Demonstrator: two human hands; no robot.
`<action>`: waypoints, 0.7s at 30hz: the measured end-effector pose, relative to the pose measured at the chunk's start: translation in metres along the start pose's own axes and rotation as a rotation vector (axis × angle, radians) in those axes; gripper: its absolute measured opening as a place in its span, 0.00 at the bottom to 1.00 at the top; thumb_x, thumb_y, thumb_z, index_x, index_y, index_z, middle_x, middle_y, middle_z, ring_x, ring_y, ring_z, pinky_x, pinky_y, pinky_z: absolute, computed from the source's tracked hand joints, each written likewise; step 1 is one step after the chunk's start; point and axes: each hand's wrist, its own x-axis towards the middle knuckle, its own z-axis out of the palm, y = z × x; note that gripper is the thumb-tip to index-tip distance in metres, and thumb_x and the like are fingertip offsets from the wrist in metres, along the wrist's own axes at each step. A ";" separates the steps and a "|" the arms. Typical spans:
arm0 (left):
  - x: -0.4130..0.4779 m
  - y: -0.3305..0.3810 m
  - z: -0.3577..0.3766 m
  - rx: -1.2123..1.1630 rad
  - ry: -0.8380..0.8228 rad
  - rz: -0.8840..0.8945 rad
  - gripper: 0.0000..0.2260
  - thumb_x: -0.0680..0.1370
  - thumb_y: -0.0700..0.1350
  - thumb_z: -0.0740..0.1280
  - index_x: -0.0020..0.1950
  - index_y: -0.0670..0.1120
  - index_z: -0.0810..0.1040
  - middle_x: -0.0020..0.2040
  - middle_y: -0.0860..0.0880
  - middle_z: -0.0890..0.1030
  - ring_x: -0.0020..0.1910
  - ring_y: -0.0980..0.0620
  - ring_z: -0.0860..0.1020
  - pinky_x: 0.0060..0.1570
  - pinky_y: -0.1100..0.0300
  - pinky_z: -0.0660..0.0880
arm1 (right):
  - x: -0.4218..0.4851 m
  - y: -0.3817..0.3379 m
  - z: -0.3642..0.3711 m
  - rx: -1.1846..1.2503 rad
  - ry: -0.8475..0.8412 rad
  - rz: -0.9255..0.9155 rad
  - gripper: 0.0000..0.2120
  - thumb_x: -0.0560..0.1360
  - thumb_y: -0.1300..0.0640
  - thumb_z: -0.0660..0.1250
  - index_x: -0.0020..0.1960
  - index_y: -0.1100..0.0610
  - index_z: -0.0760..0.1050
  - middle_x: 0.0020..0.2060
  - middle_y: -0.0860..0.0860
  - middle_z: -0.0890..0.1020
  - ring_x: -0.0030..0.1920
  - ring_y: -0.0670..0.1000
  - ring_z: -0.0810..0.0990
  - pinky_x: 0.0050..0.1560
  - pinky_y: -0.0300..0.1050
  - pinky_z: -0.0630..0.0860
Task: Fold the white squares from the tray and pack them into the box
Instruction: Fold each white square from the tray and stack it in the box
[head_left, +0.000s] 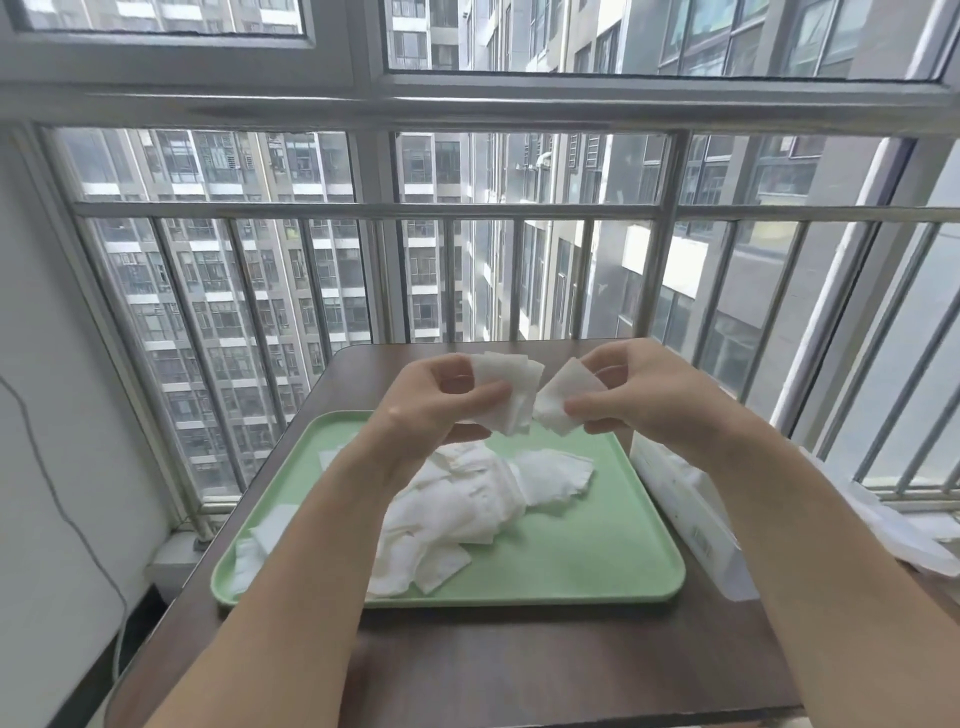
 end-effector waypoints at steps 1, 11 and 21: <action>0.000 0.000 0.002 0.009 -0.018 0.010 0.12 0.67 0.47 0.77 0.49 0.48 0.85 0.48 0.46 0.87 0.47 0.47 0.85 0.50 0.50 0.81 | 0.001 0.001 0.000 -0.008 0.004 -0.002 0.12 0.71 0.65 0.77 0.53 0.62 0.80 0.43 0.57 0.86 0.42 0.53 0.86 0.36 0.38 0.80; 0.002 -0.013 0.015 -0.027 -0.098 0.073 0.08 0.71 0.43 0.76 0.49 0.45 0.87 0.52 0.40 0.86 0.51 0.42 0.84 0.58 0.44 0.79 | 0.006 -0.002 0.006 -0.132 -0.018 -0.054 0.05 0.71 0.65 0.75 0.46 0.63 0.84 0.33 0.55 0.82 0.33 0.49 0.74 0.38 0.39 0.72; 0.003 -0.015 0.017 -0.024 0.049 0.076 0.07 0.71 0.37 0.78 0.48 0.42 0.85 0.48 0.38 0.86 0.46 0.44 0.84 0.57 0.42 0.79 | 0.013 -0.023 0.008 -0.043 -0.103 0.058 0.12 0.81 0.64 0.60 0.54 0.58 0.82 0.42 0.54 0.88 0.43 0.51 0.87 0.49 0.47 0.78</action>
